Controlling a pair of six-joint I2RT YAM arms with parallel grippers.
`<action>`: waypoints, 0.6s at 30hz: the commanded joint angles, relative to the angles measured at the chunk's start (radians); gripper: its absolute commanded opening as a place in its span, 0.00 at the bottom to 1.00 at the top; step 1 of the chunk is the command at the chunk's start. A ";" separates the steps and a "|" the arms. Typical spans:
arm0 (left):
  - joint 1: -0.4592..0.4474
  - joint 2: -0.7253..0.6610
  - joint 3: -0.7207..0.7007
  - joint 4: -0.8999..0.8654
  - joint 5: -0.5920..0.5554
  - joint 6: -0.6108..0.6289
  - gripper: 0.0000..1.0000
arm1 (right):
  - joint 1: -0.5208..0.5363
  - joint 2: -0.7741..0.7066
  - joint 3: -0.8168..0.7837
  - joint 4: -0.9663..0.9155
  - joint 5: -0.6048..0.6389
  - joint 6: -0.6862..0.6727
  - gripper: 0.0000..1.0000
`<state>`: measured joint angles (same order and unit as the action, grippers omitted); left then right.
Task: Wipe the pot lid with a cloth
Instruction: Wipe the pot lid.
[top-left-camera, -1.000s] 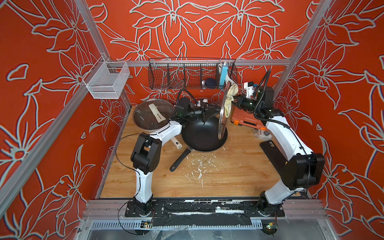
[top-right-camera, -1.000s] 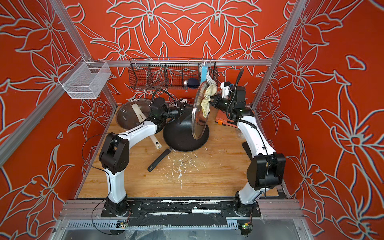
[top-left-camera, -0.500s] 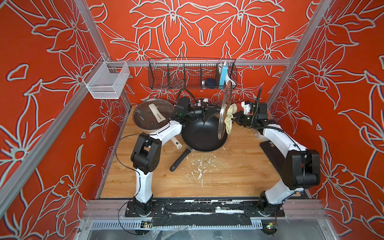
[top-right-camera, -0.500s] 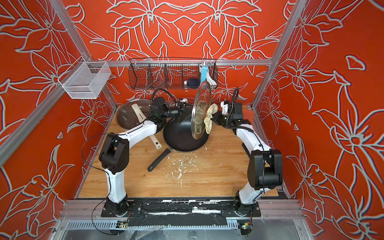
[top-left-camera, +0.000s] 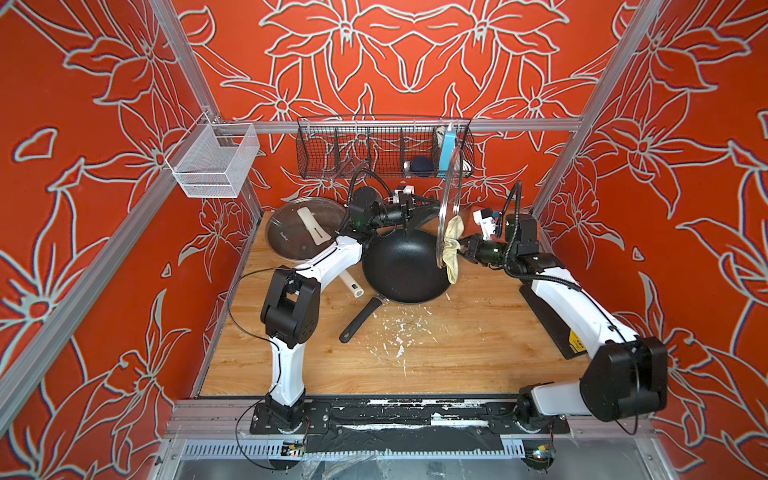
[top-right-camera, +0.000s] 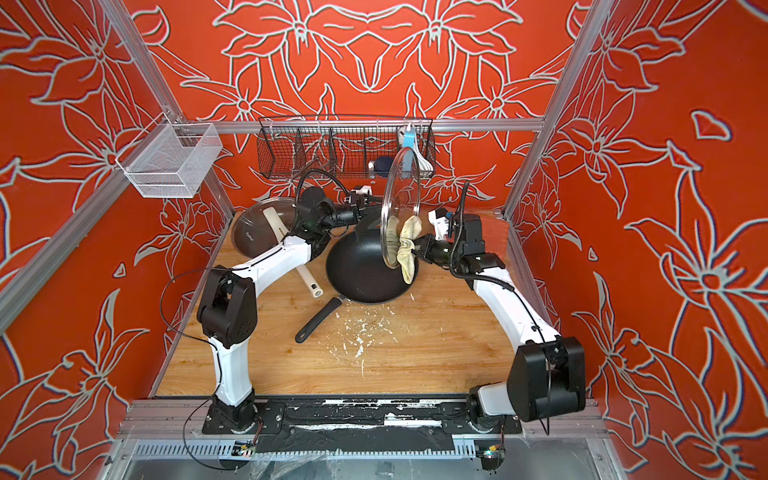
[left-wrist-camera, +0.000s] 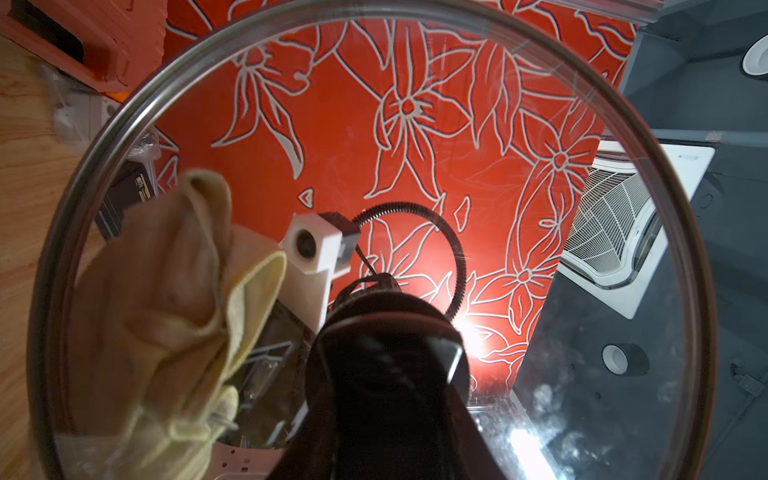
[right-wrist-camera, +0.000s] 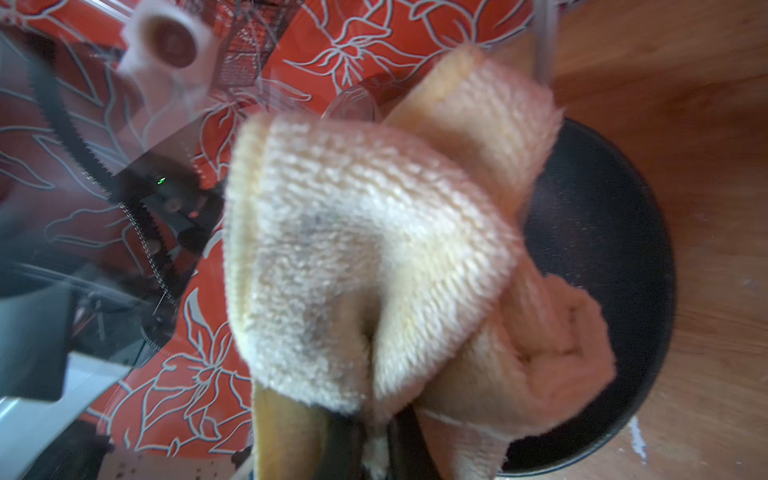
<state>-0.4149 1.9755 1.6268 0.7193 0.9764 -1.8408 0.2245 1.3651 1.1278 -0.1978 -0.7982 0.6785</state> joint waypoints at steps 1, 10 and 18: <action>-0.005 -0.033 0.057 0.158 -0.047 -0.017 0.00 | 0.044 -0.047 0.082 -0.034 -0.073 -0.016 0.00; -0.006 -0.047 0.028 0.140 -0.050 0.009 0.00 | 0.091 -0.053 0.289 0.040 -0.137 0.054 0.00; -0.007 -0.055 0.043 0.134 -0.050 0.011 0.00 | 0.094 -0.070 0.138 -0.019 -0.054 -0.028 0.00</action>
<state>-0.4126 1.9762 1.6234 0.7147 0.9546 -1.8320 0.3061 1.3052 1.3457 -0.1787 -0.8810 0.6888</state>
